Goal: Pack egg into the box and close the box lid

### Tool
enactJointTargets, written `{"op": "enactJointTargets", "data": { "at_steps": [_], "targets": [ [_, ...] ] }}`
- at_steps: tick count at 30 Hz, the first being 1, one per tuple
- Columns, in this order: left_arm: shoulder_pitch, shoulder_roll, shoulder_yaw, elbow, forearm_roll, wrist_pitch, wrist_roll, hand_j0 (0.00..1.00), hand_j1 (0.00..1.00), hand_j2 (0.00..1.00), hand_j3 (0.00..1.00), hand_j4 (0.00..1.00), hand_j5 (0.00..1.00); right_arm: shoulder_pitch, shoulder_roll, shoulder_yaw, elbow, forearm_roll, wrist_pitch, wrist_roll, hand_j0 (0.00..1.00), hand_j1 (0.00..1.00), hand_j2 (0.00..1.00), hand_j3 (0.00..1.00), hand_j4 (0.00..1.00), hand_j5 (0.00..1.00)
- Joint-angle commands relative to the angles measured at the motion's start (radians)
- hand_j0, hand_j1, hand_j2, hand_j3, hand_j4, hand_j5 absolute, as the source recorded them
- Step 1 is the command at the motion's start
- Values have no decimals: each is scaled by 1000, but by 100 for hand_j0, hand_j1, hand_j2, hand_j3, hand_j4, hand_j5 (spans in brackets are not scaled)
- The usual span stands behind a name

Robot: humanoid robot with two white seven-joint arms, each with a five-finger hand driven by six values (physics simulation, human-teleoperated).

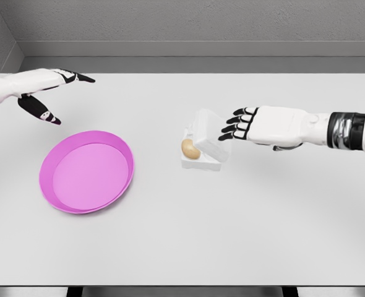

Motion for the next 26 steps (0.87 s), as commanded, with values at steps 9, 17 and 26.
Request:
{"op": "enactJointTargets", "data": {
  "at_steps": [9,17,26],
  "targets": [
    [2,1,1,0,7,2,0,100,100,100,100,100,100,-14,61,40,-1,-4,2,0,100,100,100,100,100,100],
    [5,-1,1,78,10,2,3,100,100,100,100,100,100,-31,65,6,22,-4,2,0,100,100,100,100,100,100],
    [5,-4,1,146,12,2,5,100,100,100,100,100,100,0,17,-198,216,-87,2,0,100,100,100,100,100,100]
  ]
}}
